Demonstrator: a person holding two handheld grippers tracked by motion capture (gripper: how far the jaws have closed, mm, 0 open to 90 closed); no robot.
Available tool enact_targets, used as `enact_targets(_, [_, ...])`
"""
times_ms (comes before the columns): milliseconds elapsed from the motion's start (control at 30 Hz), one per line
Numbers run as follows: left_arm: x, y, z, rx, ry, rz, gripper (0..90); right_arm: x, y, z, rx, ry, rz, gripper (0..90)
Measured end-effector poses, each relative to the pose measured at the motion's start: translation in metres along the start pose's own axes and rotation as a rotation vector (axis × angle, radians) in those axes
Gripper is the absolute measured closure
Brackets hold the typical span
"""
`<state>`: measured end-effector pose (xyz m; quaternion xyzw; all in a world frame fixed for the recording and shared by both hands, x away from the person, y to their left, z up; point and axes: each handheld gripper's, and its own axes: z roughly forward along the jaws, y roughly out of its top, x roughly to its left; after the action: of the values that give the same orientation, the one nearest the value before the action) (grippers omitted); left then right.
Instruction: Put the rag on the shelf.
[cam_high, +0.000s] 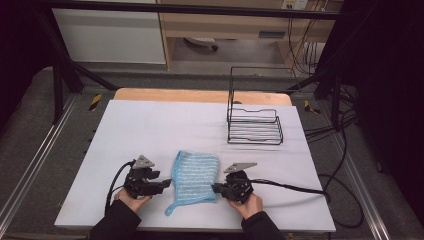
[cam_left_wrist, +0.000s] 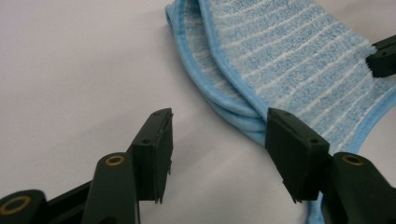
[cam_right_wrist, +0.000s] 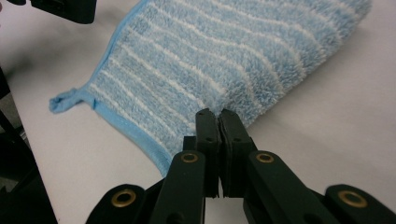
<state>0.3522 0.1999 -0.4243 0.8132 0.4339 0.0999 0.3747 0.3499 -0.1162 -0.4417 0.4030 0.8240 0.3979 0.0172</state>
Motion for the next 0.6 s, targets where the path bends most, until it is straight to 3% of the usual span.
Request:
enact_targets(133, [-0.001, 0.0, 0.0, -0.002, 0.002, 0.012, 38.2, -0.009, -0.003, -0.013, 0.017, -0.012, 0.0, 88.2])
enact_targets(267, [-0.003, 0.001, 0.0, -0.011, 0.006, 0.025, 35.0, -0.011, -0.009, -0.015, 0.043, -0.021, -0.008, 87.2])
enact_targets(367, [-0.003, 0.003, 0.0, -0.025, 0.01, 0.032, 29.8, -0.013, -0.011, -0.016, 0.022, -0.001, -0.002, 81.1])
enact_targets(467, [-0.003, 0.01, 0.0, -0.047, 0.021, 0.044, 22.6, -0.017, -0.008, -0.025, -0.051, 0.01, -0.017, 59.7])
enact_targets(533, [-0.002, 0.016, 0.001, -0.049, 0.026, 0.045, 21.1, -0.017, -0.006, -0.027, -0.069, 0.013, -0.013, 57.0])
enact_targets(567, [-0.001, 0.02, 0.001, -0.052, 0.027, 0.041, 18.2, -0.02, -0.004, -0.031, -0.092, 0.024, -0.012, 46.5])
enact_targets(600, [-0.001, 0.024, 0.002, -0.058, 0.03, 0.044, 18.2, -0.02, -0.004, -0.031, -0.092, 0.024, -0.012, 46.5])
